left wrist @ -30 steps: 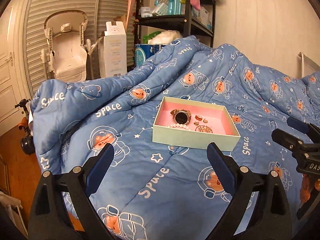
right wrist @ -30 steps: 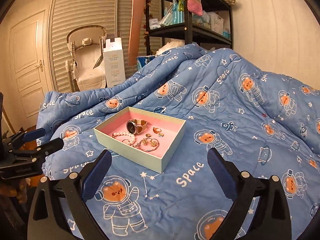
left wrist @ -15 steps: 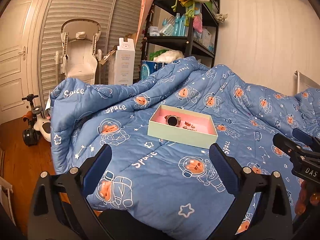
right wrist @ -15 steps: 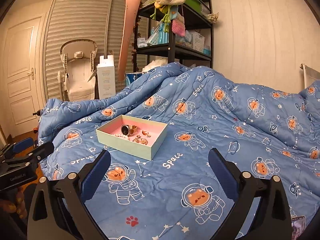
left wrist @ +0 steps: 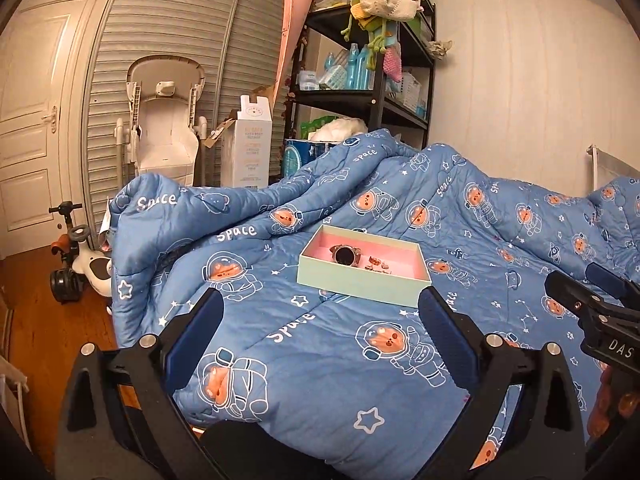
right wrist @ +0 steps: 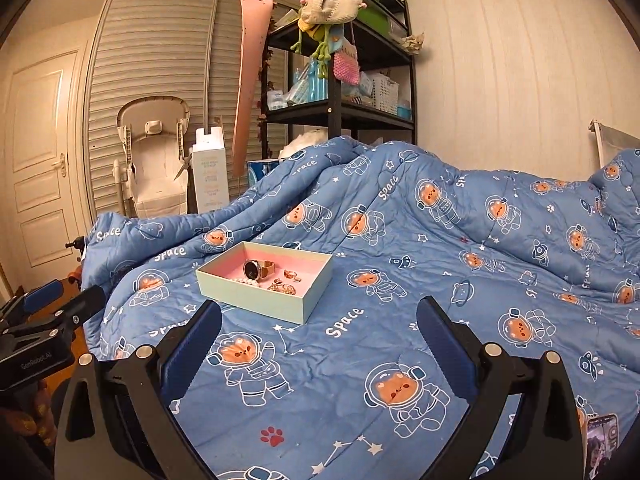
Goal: Organize jewelry
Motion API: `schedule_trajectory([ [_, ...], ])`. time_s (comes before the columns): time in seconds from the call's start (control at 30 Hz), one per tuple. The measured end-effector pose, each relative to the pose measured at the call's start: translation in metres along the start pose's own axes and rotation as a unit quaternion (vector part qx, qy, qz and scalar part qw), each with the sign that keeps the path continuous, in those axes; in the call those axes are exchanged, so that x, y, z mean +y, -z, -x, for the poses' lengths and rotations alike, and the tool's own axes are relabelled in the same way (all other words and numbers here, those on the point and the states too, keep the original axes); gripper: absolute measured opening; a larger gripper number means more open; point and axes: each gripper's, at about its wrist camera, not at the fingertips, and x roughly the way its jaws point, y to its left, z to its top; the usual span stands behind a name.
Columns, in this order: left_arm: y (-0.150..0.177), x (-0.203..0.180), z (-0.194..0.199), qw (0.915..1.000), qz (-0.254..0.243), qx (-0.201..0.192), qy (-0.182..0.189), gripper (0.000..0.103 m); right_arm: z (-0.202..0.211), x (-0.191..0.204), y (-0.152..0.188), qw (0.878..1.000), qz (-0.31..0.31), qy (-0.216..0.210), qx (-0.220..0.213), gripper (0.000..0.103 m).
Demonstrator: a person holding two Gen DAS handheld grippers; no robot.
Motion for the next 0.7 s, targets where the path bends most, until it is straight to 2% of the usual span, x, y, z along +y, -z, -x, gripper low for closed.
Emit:
schedule_trajectory([
  [0.7, 0.0013, -0.0003, -0.0028, 0.9999, -0.002, 0.011, 0.002, 0.097, 0.0011, -0.0031, 0.0001, 1.0, 0.0, 0.007, -0.003, 0.096],
])
